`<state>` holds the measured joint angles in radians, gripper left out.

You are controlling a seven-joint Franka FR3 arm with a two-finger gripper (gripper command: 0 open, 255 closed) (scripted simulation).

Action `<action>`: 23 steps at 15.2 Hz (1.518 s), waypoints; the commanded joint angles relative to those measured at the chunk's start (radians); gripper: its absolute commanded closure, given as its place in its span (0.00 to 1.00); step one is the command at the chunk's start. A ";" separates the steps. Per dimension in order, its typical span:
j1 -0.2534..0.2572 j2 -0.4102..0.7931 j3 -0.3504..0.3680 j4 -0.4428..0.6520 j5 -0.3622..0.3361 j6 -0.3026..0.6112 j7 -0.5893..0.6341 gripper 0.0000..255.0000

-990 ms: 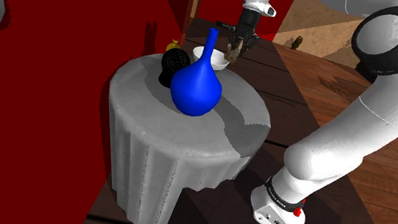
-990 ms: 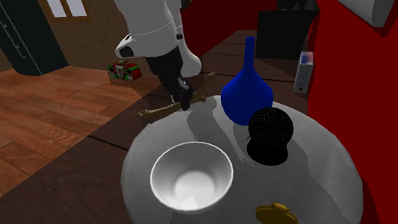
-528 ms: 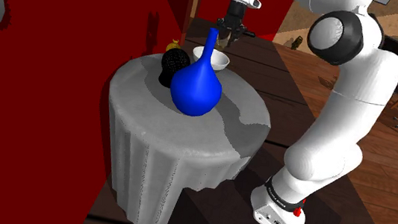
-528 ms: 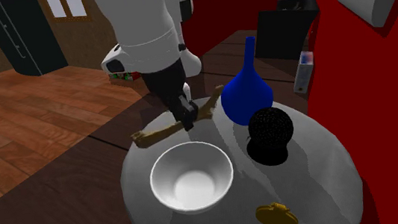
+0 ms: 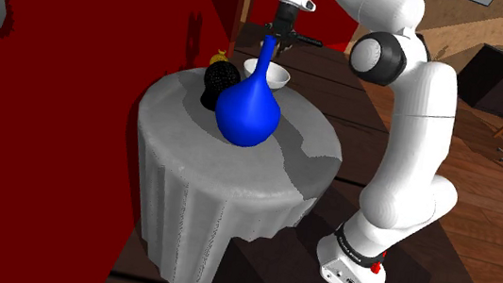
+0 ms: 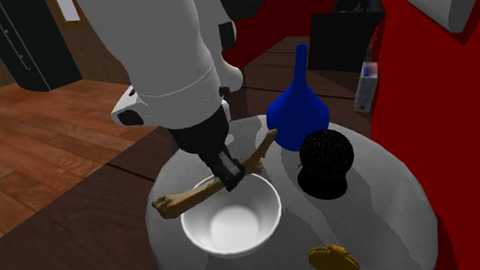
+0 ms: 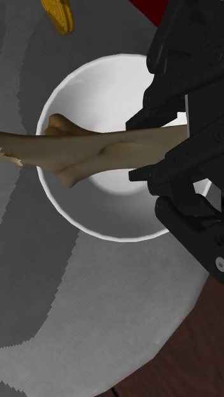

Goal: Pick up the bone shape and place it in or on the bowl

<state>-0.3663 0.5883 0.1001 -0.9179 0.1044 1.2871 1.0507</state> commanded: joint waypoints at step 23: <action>-0.005 -0.029 -0.003 -0.141 0.000 0.111 -0.018 0.00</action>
<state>-0.3707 0.5478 0.0974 -1.0955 0.1051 1.4245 1.0312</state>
